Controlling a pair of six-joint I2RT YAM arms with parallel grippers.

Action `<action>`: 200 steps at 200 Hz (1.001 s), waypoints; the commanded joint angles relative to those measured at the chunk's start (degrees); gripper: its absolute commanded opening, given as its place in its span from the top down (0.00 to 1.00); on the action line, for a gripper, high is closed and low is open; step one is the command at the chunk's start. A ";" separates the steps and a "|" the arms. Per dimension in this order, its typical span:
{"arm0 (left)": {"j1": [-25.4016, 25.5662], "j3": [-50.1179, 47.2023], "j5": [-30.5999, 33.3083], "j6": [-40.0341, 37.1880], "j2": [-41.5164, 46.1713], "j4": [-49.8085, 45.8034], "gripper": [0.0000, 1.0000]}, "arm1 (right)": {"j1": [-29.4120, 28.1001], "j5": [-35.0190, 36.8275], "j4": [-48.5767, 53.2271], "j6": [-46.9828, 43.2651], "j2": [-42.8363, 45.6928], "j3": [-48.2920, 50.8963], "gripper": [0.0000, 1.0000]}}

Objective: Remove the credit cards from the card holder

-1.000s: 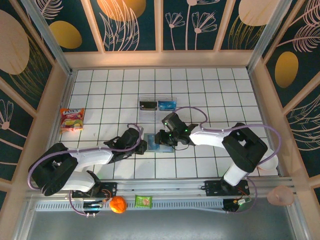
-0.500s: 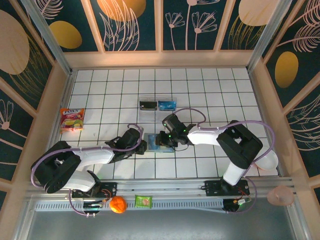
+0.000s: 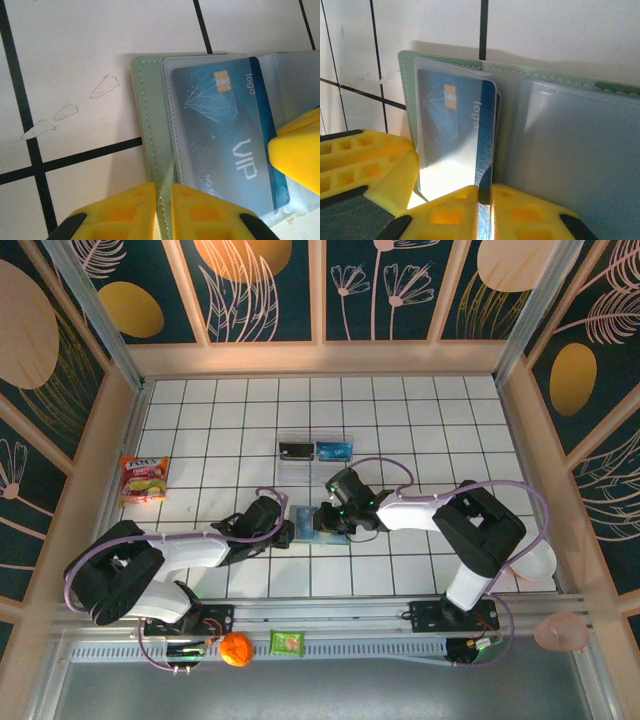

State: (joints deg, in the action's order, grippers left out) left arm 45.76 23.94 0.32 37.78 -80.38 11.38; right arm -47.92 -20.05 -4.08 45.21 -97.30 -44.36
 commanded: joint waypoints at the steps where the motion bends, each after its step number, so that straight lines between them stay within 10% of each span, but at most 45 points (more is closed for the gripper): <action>1: 0.12 -0.70 -1.35 0.67 -1.18 -0.99 0.84 | 0.63 -0.35 -1.17 -0.08 0.59 1.91 0.93; 200: -0.33 0.62 -1.36 0.06 -0.06 -1.09 0.84 | -1.38 16.20 19.15 -2.86 12.20 -2.26 1.00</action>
State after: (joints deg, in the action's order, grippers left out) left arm 45.67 23.97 0.08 37.78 -80.31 11.38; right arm -48.56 -8.73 9.10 43.68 -86.39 -44.21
